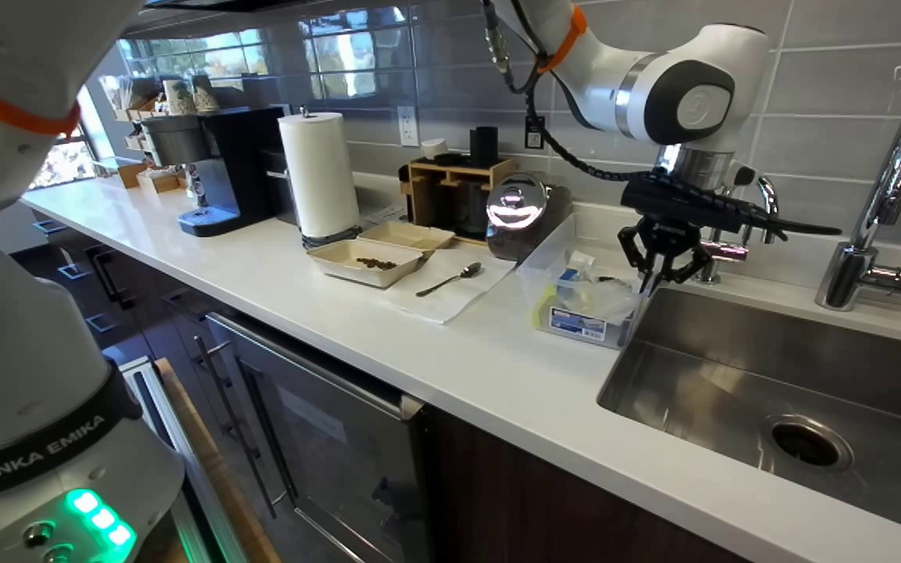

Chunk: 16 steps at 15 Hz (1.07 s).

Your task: Move the transparent bowl forward

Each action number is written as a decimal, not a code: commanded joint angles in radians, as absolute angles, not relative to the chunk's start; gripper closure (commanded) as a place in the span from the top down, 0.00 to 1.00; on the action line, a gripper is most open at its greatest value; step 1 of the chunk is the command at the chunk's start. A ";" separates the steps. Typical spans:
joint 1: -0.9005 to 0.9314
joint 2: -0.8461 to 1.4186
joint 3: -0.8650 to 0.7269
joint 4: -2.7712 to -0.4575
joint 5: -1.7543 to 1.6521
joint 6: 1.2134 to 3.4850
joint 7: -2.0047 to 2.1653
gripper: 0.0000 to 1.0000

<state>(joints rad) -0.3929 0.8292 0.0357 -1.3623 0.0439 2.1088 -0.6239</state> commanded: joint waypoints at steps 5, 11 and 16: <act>-0.444 0.771 -0.008 -1.465 0.047 2.039 -0.730 0.02; -0.458 0.689 -0.052 -1.570 0.007 1.972 -0.889 0.02; -0.437 0.621 -0.076 -1.659 -0.056 1.959 -1.043 0.02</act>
